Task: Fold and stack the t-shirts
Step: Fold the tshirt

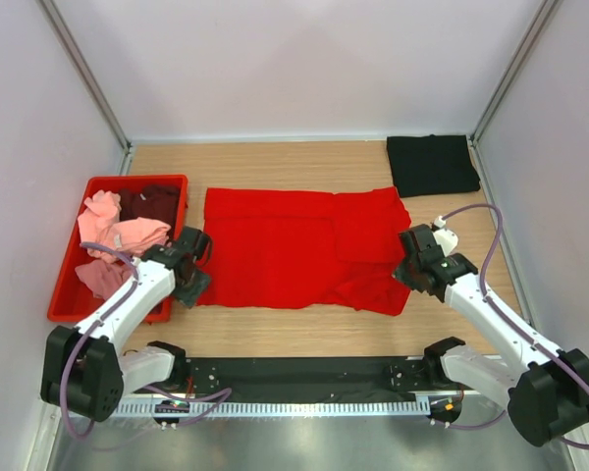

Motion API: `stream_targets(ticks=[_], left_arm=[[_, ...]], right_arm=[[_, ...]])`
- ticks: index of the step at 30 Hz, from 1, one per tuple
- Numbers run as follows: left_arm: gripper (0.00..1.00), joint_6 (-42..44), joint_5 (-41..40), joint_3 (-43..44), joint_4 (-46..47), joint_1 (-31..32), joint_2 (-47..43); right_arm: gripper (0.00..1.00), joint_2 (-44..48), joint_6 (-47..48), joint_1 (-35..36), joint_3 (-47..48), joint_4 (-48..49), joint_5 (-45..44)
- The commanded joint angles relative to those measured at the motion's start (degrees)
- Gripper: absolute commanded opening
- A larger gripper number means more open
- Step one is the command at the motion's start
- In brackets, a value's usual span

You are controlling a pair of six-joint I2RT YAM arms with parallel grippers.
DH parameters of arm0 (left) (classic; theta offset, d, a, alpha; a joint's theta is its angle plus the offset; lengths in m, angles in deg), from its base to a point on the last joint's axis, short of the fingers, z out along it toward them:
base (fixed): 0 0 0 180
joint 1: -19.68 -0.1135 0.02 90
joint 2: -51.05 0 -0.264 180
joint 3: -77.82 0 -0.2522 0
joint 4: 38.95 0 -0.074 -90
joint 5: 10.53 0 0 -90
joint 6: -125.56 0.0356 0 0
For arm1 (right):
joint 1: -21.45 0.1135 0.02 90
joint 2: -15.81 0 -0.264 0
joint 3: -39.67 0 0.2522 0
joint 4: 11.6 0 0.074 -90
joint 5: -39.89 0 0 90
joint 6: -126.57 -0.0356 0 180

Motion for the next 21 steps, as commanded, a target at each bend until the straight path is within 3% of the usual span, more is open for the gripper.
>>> stream_targets(ticks=[1,8,21], left_arm=[[0.44,-8.73,-3.29,-2.20,1.73,-0.27,0.01],[0.46,-12.87,-4.96,-5.19,6.04,-0.27,2.38],[0.44,-12.35,-5.49,-4.49,8.51,-0.18,11.17]], right_arm=[[0.01,-0.07,0.39,-0.14,-0.62,3.07,1.59],[0.01,0.19,0.65,-0.14,-1.59,4.57,2.91],[0.01,0.72,1.97,-0.23,-2.47,4.83,1.94]])
